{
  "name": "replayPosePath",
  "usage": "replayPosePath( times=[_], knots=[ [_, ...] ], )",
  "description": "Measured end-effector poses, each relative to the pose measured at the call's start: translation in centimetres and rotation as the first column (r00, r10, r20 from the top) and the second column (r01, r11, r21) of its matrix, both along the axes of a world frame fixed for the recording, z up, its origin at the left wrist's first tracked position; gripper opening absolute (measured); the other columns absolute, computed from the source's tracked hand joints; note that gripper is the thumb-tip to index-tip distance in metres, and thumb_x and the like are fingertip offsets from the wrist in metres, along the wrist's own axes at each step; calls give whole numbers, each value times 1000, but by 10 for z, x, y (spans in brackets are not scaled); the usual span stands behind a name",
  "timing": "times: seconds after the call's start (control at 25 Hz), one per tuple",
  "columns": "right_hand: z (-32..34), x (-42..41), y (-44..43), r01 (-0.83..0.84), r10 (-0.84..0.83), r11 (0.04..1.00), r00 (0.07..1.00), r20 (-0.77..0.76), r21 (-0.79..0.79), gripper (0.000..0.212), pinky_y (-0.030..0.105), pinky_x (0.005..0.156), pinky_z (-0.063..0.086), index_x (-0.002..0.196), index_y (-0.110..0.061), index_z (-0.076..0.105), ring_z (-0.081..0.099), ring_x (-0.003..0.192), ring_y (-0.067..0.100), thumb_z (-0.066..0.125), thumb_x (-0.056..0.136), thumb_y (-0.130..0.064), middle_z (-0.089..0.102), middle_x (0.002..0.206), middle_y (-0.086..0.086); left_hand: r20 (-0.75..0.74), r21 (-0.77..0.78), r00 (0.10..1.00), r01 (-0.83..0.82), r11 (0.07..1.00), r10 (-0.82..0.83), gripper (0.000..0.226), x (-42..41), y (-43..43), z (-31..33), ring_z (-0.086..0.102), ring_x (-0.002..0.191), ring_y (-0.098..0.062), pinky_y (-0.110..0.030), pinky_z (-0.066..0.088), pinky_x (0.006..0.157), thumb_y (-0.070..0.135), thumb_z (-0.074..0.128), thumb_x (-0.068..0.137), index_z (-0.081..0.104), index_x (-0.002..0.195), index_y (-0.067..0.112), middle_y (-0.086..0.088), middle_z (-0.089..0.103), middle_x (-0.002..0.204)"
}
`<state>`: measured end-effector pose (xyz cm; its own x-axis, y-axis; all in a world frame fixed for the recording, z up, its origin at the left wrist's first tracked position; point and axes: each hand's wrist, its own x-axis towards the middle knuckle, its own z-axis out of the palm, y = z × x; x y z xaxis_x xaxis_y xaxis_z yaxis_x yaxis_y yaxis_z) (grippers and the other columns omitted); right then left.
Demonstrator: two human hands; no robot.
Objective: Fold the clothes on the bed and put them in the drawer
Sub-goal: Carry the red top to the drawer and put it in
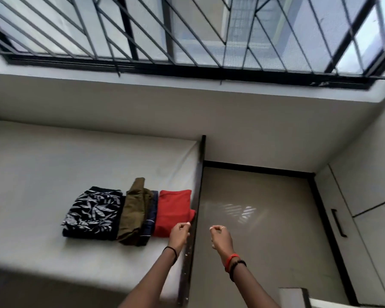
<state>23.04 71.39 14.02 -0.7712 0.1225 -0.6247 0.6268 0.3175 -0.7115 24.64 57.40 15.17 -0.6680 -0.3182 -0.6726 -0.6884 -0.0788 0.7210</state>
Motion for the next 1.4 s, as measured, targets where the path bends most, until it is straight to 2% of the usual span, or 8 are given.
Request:
replayPosePath(
  times=[0.24,0.52,0.6,0.68,0.76,0.92,1.16,1.4],
  knots=[
    [-36,-12,-108,-76,75,997,994,81,7,13,41,84,51,77,-20,54,56,80,22,57,90,-19,60,83,5,54,-57,995,-77,995,80,13,11,-115,-36,53,70,-15,-25,35,54,19,53,96,59,91,9,-3,55,75],
    [-119,-55,-160,-154,141,985,979,148,83,15,34,80,44,90,-9,52,52,83,22,59,90,-22,57,89,11,117,-89,988,-91,992,101,26,-17,-165,-115,59,100,-41,-28,34,70,22,54,94,64,100,-2,-29,64,103],
    [-151,-72,-169,-172,145,977,969,199,125,21,35,87,46,88,-10,51,53,86,24,61,89,-29,56,92,14,141,-122,985,-82,989,99,27,-30,-170,-143,59,105,-41,-33,40,73,20,54,94,64,101,-3,-27,64,108],
    [-177,-85,-173,-151,109,976,963,245,159,35,37,93,46,100,0,59,60,100,33,61,89,-33,62,107,22,146,-149,986,-61,987,83,25,-43,-172,-167,59,106,-37,-35,44,84,17,54,94,64,102,-4,-25,65,108],
    [-199,-100,-175,-130,69,970,957,281,203,60,37,98,42,122,11,52,53,119,38,59,91,-39,56,127,27,160,-189,985,-32,981,63,24,-57,-171,-190,58,107,-35,-33,43,88,16,54,94,64,105,-3,-22,64,111],
    [-235,-121,-173,-146,72,962,950,302,232,81,39,105,39,128,13,47,47,126,39,53,88,-58,51,134,27,161,-270,987,38,962,6,37,-80,-161,-221,50,118,-35,-32,37,98,19,57,93,53,123,-2,-24,52,126],
    [-245,-145,-178,-270,166,919,925,341,286,91,37,107,30,136,9,41,33,132,38,50,85,-66,43,139,23,225,-333,974,111,937,-35,72,-105,-151,-236,37,132,-37,-38,30,106,30,62,90,27,142,-4,-25,34,142],
    [-248,-152,-178,-185,91,951,933,348,248,95,36,105,35,138,9,31,41,130,38,70,77,-54,39,141,26,313,-279,950,75,957,17,78,-125,-152,-254,45,126,-36,-38,38,104,40,72,79,39,133,-5,-25,46,135]
  ],
)
